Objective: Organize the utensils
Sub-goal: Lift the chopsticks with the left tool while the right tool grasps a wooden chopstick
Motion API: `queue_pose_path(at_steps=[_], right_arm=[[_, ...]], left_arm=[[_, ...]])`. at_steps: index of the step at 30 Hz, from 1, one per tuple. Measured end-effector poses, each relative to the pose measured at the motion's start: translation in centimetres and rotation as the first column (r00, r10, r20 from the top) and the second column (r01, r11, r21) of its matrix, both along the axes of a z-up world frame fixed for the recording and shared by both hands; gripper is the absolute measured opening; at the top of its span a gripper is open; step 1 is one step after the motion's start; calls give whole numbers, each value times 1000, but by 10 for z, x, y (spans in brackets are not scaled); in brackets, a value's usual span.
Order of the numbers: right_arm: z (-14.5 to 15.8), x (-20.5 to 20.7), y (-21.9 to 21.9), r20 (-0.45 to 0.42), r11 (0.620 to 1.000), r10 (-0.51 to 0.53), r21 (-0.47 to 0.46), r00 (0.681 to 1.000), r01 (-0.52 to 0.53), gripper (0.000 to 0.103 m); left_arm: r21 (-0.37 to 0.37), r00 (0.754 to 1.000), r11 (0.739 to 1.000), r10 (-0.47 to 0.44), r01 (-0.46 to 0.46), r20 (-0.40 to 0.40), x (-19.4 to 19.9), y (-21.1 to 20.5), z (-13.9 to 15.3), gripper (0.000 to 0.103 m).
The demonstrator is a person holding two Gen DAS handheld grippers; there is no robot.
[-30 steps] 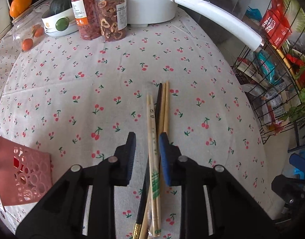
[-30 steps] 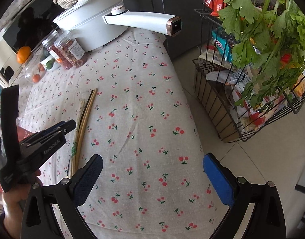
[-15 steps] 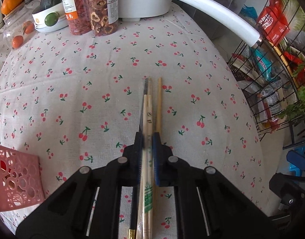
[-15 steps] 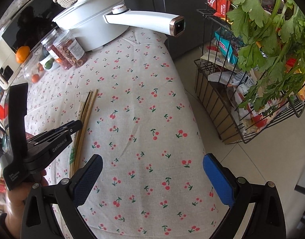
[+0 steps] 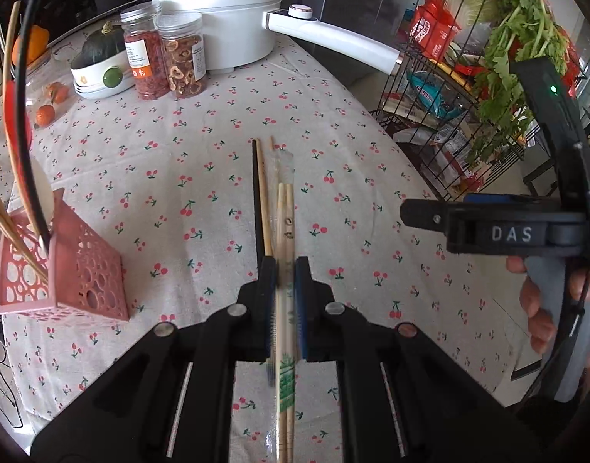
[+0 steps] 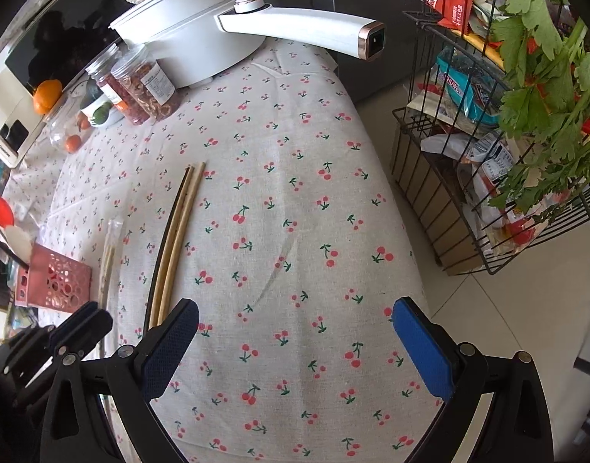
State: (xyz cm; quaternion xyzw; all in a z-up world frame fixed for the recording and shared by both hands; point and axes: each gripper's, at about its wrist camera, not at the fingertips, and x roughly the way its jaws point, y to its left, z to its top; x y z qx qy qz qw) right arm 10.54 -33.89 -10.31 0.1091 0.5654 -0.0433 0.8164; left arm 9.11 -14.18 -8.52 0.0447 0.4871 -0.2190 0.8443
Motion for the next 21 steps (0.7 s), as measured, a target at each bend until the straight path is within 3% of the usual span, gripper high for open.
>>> queue_pose_path(at_steps=[9, 13, 18, 21], right_arm=[[-12, 13, 31, -23, 999, 31, -5, 999, -31, 101], [-22, 24, 44, -31, 999, 39, 25, 999, -38, 101], [-35, 41, 60, -24, 997, 51, 56, 998, -49, 100], [-42, 52, 69, -13, 997, 46, 68, 999, -45, 84]], left_arm=[[-15, 996, 999, -41, 43, 74, -41, 46, 29, 11], [-30, 991, 999, -36, 40, 126, -51, 68, 30, 11], [-69, 993, 997, -10, 18, 121, -52, 90, 29, 11], [-88, 993, 996, 3, 8, 116, -52, 102, 30, 11]])
